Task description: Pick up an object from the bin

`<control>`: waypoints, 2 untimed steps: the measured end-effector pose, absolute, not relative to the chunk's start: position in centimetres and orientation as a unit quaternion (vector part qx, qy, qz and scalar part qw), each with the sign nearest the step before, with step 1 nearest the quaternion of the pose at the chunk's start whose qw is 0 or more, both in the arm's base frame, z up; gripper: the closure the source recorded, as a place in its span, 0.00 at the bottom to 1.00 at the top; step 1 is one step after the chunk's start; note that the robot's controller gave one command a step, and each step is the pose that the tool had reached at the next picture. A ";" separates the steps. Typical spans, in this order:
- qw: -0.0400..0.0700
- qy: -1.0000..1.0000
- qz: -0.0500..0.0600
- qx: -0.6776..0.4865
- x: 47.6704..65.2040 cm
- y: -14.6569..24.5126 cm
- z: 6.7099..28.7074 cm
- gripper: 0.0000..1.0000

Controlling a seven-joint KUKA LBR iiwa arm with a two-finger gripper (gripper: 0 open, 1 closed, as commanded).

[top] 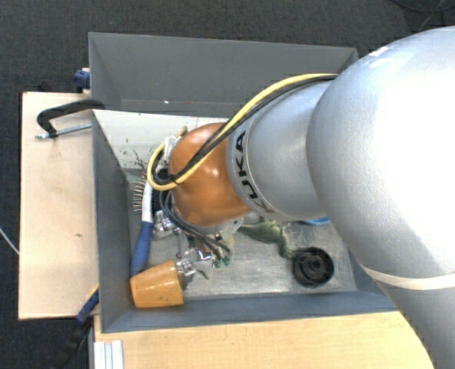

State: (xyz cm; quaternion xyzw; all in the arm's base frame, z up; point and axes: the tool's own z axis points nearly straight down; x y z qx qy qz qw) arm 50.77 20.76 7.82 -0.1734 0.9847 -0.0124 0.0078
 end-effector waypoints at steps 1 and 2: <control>0.009 0.977 -0.014 -0.212 50.9 21.3 7.9 0.00; 0.012 0.958 -0.014 -0.285 51.1 21.5 7.6 0.00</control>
Offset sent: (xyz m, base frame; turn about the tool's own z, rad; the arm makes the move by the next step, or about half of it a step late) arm -0.0126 0.0228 -0.0082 -0.0934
